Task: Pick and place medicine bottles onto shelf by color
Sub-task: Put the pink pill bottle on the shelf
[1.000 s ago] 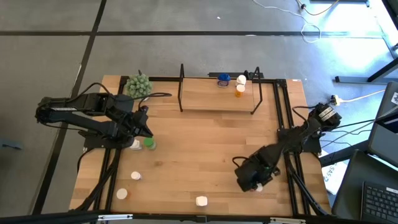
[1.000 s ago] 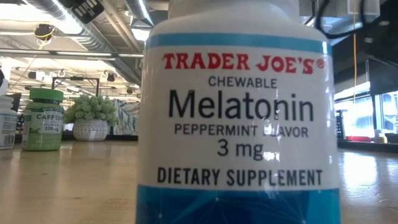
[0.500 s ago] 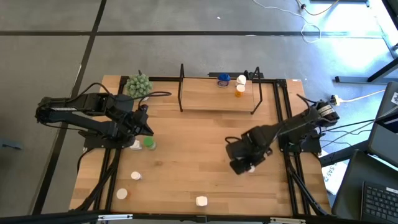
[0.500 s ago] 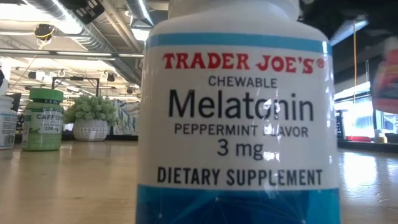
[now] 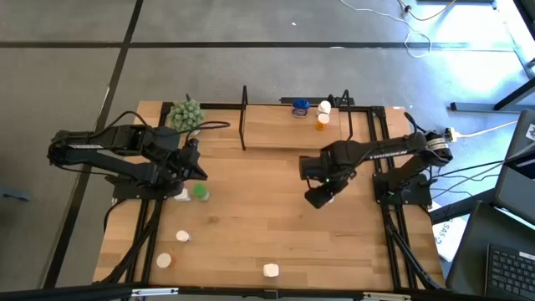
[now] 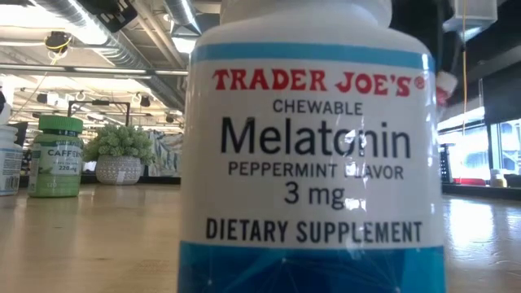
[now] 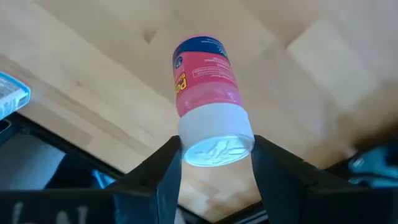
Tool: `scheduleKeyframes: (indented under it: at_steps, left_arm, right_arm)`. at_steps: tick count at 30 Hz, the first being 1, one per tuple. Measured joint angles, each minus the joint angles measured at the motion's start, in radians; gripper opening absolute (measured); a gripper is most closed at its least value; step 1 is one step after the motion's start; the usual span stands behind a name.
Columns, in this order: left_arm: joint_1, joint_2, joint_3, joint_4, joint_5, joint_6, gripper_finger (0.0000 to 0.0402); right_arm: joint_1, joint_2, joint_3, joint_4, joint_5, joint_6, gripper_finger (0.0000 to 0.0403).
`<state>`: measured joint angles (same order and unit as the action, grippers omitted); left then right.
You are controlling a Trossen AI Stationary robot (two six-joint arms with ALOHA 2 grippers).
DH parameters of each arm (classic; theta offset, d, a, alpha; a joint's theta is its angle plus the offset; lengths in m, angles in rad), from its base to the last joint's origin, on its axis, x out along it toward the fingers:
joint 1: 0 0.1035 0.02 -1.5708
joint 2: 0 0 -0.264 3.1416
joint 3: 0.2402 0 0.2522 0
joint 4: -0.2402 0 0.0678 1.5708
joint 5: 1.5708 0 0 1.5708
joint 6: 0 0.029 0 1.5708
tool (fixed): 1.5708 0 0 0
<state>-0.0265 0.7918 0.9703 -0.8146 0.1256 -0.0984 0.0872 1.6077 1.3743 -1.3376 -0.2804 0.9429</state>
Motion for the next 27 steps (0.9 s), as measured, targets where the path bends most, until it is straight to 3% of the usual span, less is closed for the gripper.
scheduleKeyframes:
  at_steps: [4,11,18,27]
  left_arm:
    - [0.0,0.0,0.0,0.001,-0.024,-0.004,0.0027]
    - [0.0,0.006,0.0,0.055,-0.08,-0.03,0.0027]
    - [0.0,0.027,0.0,0.101,-0.11,-0.03,0.0027]
    - [0.0,0.077,0.0,0.129,-0.116,-0.03,0.0027]
  right_arm:
    - [-0.053,0.0,0.0,0.0,0.012,-0.109,0.0173]
    - [-0.14,0.0,0.062,-0.013,0.125,-0.248,0.0174]
    - [-0.232,0.024,0.207,-0.048,0.228,-0.411,0.0174]
    - [-0.351,0.182,0.466,-0.188,0.333,-0.645,0.0174]
